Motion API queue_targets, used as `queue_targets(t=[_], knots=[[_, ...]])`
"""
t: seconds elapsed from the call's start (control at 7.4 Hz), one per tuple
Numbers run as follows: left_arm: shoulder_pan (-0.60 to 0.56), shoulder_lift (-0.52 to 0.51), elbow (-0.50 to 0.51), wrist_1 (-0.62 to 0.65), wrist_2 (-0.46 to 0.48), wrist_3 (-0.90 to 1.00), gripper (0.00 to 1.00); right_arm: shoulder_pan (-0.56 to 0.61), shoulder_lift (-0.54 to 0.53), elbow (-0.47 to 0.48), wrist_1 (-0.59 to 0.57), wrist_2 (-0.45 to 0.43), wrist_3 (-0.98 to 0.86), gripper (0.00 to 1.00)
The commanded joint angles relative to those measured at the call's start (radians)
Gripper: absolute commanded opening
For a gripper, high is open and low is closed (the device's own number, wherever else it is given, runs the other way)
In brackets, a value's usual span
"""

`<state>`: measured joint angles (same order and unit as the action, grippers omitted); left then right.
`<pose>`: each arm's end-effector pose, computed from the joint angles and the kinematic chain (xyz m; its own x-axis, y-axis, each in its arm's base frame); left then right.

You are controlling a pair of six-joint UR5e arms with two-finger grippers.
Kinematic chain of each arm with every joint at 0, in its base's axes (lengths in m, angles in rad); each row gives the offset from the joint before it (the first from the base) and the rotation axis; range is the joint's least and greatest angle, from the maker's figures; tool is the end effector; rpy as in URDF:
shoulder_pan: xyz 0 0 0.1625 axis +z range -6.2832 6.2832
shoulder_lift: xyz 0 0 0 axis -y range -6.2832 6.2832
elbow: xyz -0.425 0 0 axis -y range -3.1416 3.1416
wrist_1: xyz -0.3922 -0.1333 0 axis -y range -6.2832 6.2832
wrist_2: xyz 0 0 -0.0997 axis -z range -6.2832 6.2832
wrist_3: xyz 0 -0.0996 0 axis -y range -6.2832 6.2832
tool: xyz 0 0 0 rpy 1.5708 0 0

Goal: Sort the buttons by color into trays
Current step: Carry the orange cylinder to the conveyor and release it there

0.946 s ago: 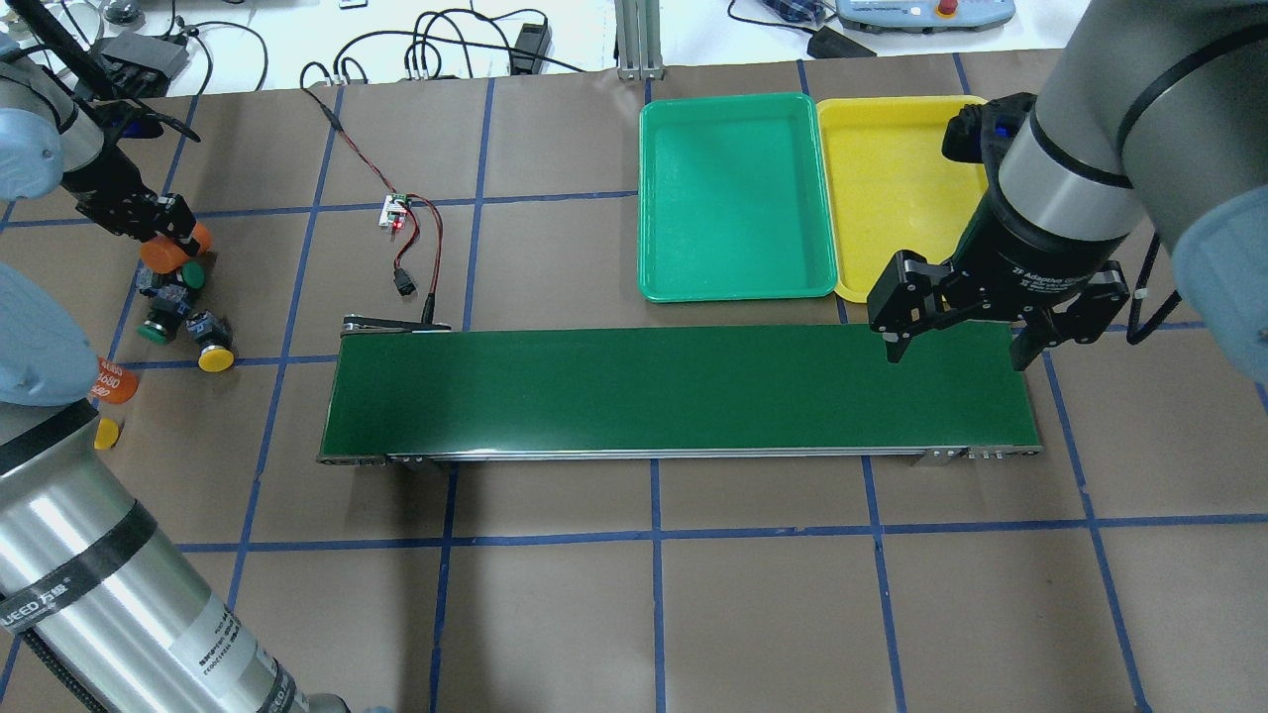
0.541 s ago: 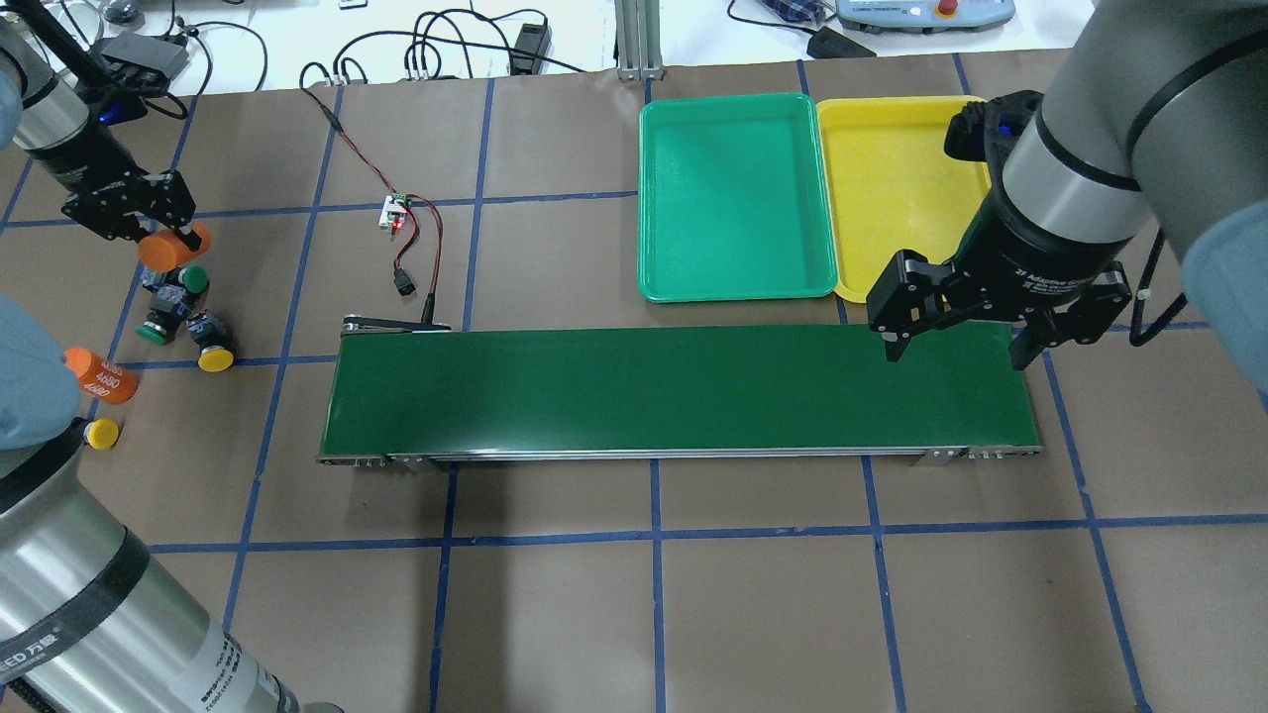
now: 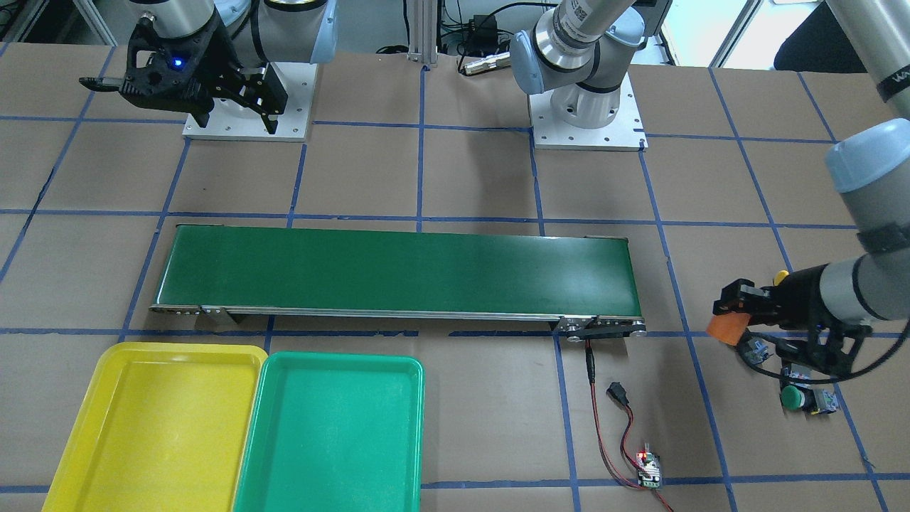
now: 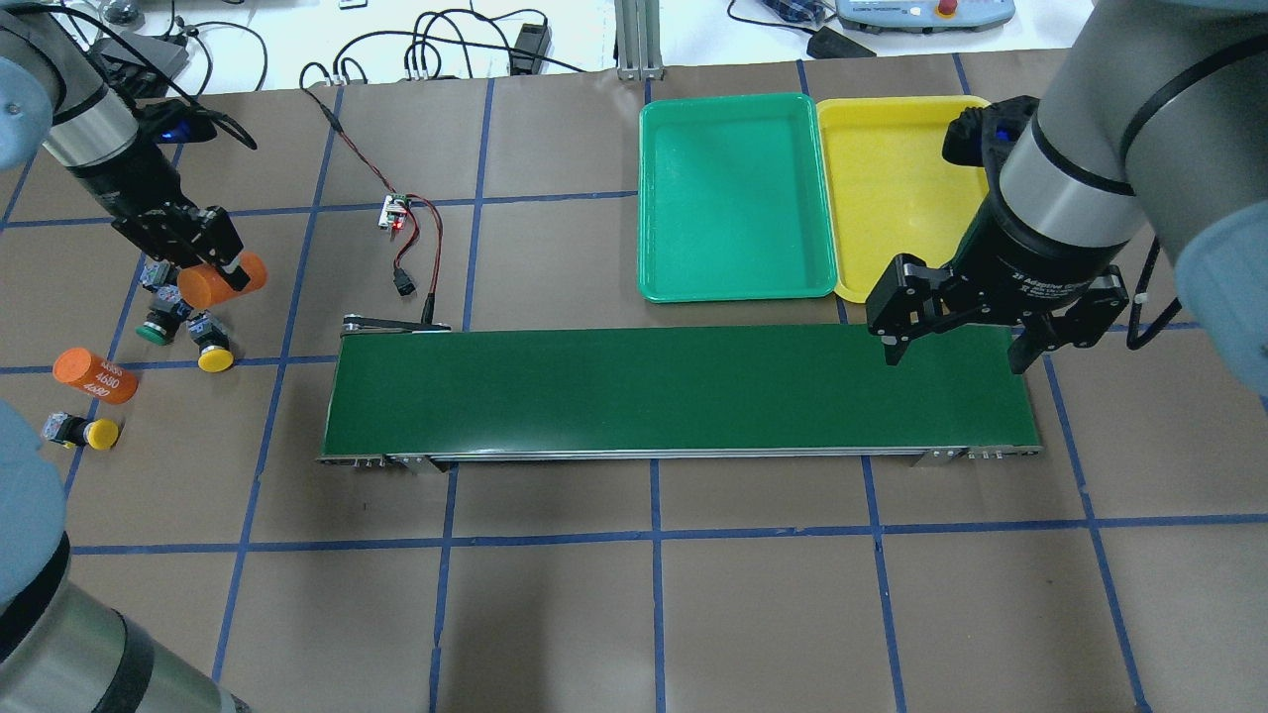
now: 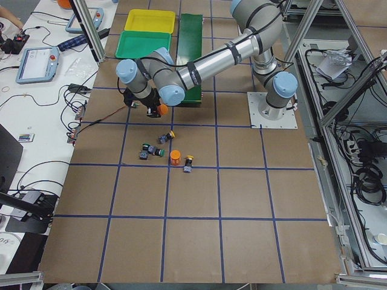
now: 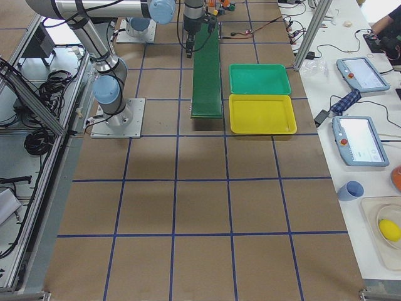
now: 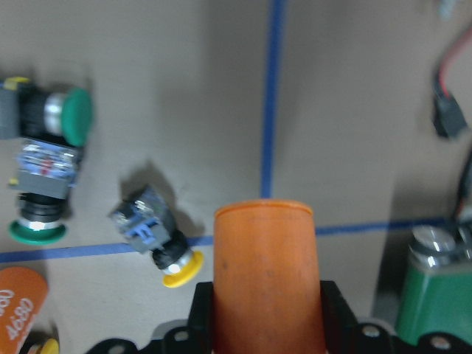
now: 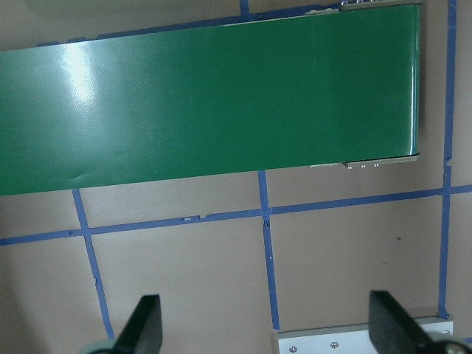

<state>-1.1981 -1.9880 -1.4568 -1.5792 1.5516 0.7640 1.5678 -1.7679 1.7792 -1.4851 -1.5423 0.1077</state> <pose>0.0965 -0.6182 0.3086 -0.9106 0.3465 0.2253 0.3925 0.8958 0.2087 0.1349 -0.3989 0.4661 -0.9935 0.1127 -0.0178 0.1104 0.9889 0.0993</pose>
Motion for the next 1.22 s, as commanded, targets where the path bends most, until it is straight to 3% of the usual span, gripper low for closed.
queue_targets(t=[0.0,0.14,0.27,0.41,0.54,0.95,1.08], knots=[[-0.102,0.113,-0.109,0.002,-0.001,0.293,0.0,0.0,-0.004,0.012,-0.001,-0.005,0.001,1.0],[-0.11,0.159,-0.175,0.01,-0.001,0.487,0.0,0.0,-0.002,0.012,-0.001,-0.007,0.001,1.0],[-0.109,0.196,-0.232,0.089,-0.027,0.576,0.0,0.0,-0.004,0.014,-0.001,0.001,0.001,1.0],[-0.123,0.228,-0.261,0.102,-0.101,0.61,0.0,0.0,-0.002,0.014,-0.001,-0.004,0.001,1.0],[-0.141,0.247,-0.308,0.103,-0.105,0.695,0.0,0.0,-0.002,0.019,-0.001,-0.007,0.001,1.0],[-0.167,0.29,-0.538,0.386,-0.168,0.699,0.0,0.0,-0.005,0.02,0.0,-0.01,-0.002,1.0],[-0.17,0.305,-0.55,0.387,-0.176,0.693,0.0,0.0,-0.005,0.02,0.0,-0.01,0.001,1.0]])
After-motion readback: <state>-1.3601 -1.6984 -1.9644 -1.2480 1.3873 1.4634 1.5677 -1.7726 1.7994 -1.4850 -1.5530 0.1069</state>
